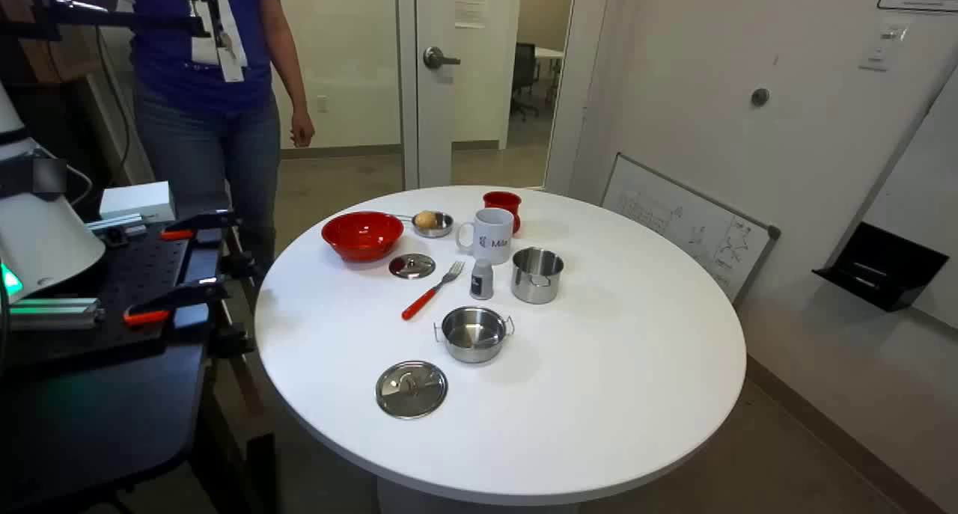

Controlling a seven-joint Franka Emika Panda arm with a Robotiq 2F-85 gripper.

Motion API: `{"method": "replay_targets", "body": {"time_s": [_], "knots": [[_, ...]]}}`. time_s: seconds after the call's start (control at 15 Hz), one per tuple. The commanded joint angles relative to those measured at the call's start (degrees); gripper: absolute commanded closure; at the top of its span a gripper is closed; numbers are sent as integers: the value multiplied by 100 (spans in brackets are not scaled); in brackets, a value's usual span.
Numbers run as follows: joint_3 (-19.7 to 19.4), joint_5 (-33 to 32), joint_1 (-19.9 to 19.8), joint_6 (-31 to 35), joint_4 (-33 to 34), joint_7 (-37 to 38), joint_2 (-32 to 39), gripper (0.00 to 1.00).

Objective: Put the left lid on the silver pot closest to you

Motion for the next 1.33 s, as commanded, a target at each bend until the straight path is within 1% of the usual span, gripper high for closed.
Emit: {"method": "replay_targets", "body": {"time_s": [0.0, 0.27, 0.53, 0.67, 0.87, 1.0, 1.27], "knots": [[17, 16, -25, -12, 13, -19, 6, 0], [22, -6, -38, 31, 36, -13, 96, 0], [92, -81, -142, 562, 58, 147, 555, 0], [162, -164, -232, 920, 68, 273, 873, 0], [313, -399, -486, 1568, 36, 690, 1486, 0], [346, -472, -576, 1893, 37, 911, 1913, 0], [450, -651, -640, 2263, 212, 1191, 2910, 0]]}}
